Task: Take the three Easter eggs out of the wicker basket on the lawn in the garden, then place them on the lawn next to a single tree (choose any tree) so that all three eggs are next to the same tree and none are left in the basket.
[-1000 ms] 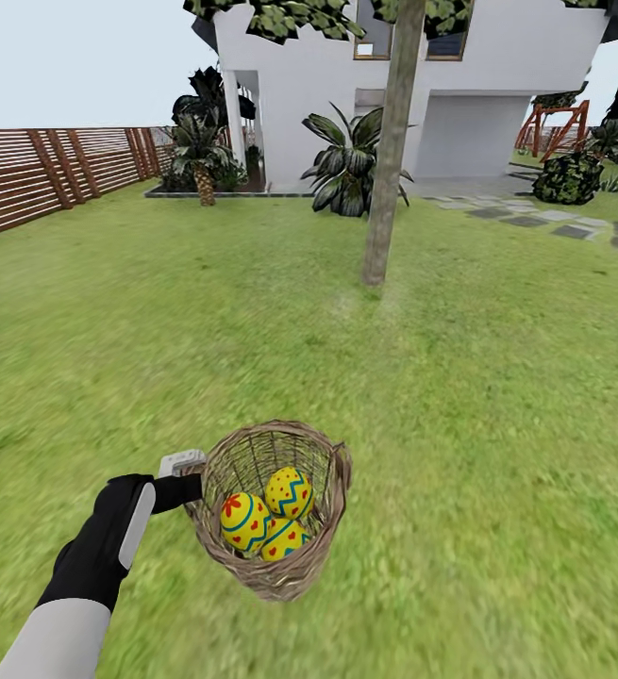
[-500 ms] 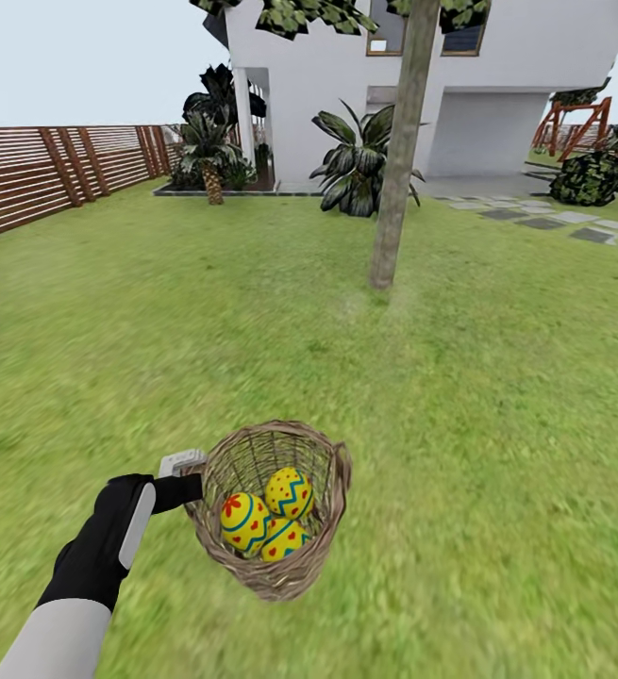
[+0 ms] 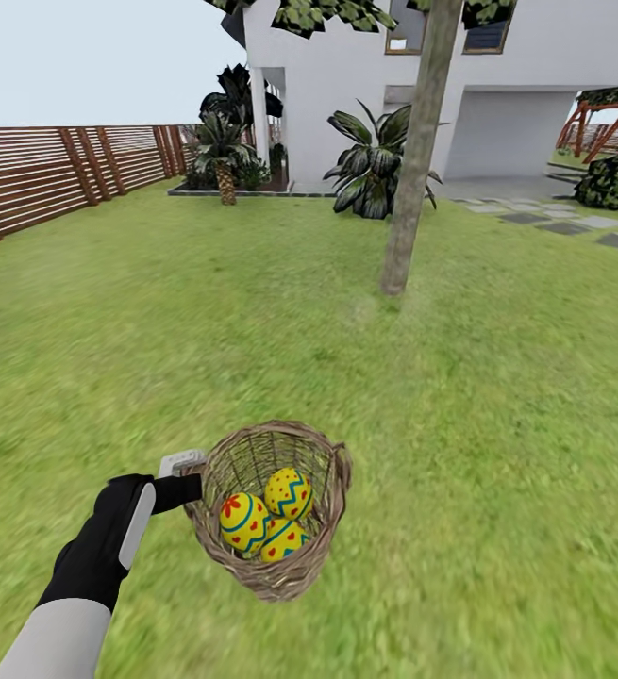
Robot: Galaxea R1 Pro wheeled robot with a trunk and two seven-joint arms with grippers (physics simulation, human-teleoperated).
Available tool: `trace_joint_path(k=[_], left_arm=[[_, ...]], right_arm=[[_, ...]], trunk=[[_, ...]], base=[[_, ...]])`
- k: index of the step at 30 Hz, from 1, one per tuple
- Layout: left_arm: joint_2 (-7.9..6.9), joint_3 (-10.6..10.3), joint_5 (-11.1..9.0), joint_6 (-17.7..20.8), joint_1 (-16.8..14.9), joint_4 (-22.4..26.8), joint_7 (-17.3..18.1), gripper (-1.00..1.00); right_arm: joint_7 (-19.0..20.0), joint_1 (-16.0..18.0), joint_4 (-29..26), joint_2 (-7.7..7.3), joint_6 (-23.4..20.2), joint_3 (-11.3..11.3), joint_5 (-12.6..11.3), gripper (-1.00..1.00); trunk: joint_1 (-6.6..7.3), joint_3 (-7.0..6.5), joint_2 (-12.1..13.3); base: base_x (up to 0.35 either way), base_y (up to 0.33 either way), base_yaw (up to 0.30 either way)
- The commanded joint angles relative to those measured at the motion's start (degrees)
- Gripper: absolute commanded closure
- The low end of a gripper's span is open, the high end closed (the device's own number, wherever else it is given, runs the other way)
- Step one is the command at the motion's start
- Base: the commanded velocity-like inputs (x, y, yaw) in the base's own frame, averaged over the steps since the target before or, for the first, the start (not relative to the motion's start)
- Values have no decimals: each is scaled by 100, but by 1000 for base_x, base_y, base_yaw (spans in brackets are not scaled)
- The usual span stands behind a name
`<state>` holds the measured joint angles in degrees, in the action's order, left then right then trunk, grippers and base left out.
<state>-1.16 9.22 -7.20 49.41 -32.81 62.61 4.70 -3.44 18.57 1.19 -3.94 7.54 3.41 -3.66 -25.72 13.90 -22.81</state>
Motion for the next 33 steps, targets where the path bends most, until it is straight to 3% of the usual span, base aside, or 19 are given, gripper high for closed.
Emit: trace_joint_path(k=[1,33], left_arm=[[2,9,-125,34,-6,5,5,100],[2,25,-124,34,-6,14,2,100]], right_arm=[[-7,6,13,-1,28,37,-39,-100],[-25,6,16,22,37,37,-62,-100]], trunk=[[-6,10,-11],[-6,10,-11]], base=[[292,-133,95],[292,-132,1]])
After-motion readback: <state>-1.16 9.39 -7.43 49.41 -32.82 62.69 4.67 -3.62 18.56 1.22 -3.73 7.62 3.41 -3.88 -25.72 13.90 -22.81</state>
